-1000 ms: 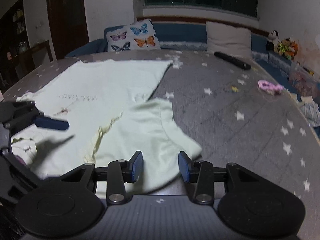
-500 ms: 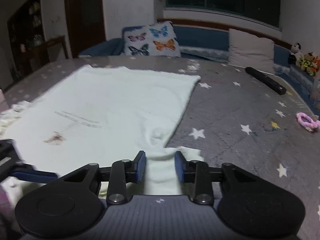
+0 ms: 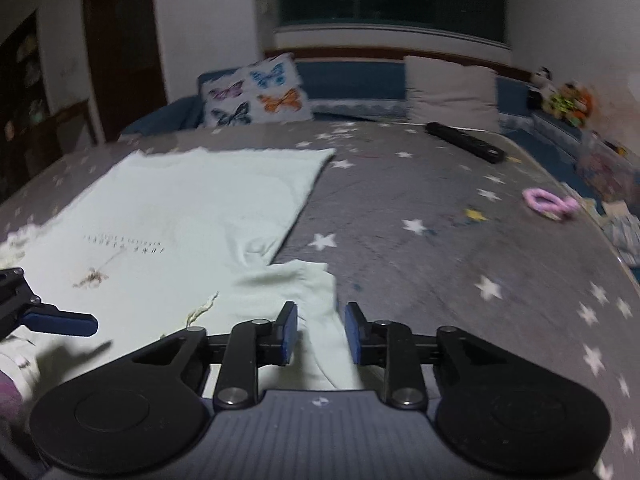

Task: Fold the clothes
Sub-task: 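Grasp the folded sleeve edge with the right gripper and lift it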

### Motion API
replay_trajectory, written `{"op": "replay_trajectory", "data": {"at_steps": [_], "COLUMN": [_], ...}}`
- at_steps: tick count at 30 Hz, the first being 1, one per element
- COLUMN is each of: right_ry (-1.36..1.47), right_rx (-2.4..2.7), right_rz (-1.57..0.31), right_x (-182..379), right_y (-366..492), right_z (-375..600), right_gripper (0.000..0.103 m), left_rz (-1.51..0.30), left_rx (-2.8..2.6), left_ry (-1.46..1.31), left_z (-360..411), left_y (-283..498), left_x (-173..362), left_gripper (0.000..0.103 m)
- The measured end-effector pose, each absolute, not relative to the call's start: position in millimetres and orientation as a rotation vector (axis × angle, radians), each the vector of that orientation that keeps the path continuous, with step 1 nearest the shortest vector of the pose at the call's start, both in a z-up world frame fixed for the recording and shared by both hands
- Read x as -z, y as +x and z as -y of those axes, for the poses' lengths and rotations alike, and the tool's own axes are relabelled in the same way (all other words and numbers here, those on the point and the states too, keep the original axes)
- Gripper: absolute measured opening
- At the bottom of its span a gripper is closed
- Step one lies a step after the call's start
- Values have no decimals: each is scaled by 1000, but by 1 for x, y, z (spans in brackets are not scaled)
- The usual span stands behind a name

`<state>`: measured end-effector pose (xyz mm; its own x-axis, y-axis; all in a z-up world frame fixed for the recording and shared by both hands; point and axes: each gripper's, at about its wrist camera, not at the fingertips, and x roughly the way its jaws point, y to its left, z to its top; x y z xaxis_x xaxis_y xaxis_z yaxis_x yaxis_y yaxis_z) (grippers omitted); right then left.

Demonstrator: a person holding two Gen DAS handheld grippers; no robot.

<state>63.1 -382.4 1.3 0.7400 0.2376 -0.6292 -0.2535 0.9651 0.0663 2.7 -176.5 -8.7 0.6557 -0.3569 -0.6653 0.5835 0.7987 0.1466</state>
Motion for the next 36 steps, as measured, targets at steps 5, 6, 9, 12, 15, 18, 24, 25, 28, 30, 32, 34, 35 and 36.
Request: {"op": "replay_trajectory", "data": {"at_steps": [5, 6, 9, 12, 15, 18, 24, 25, 28, 30, 32, 34, 35, 36], "right_ry": [81, 98, 150, 204, 231, 272, 338, 345, 346, 343, 324, 296, 283, 271], "right_rx": [-201, -193, -167, -176, -174, -159, -171, -177, -213, -247, -288, -334, -360, -386], "right_rz": [-700, -707, -724, -727, -719, -713, -697, -688, -654, -633, -613, -601, -600, -600], "right_x": [-1, 1, 7, 11, 14, 16, 9, 6, -10, -21, -32, -40, -43, -46], "right_y": [36, 32, 21, 15, 11, 10, 10, 9, 7, 6, 5, 5, 6, 7], "right_z": [409, 413, 420, 422, 417, 417, 418, 418, 414, 408, 398, 384, 376, 367], "right_gripper": [31, 31, 31, 31, 31, 24, 6, 6, 5, 5, 5, 5, 5, 5], "left_rz": [-650, -643, -628, -633, -646, -655, -660, -661, -661, -660, -659, -658, -657, -655], "left_rx": [532, 523, 494, 453, 423, 424, 463, 467, 476, 482, 487, 492, 494, 493], "left_ry": [353, 349, 333, 321, 326, 336, 374, 378, 380, 379, 373, 365, 361, 358], "left_z": [172, 169, 162, 155, 153, 155, 167, 168, 170, 170, 168, 165, 163, 161], "left_y": [3, 4, 6, 12, 18, 17, 13, 12, 12, 12, 12, 11, 10, 9], "left_x": [2, 0, -5, -6, -1, 3, 13, 14, 18, 20, 20, 19, 19, 18], "left_gripper": [96, 97, 97, 97, 97, 97, 97, 97, 97, 97, 97, 97, 97, 97]}}
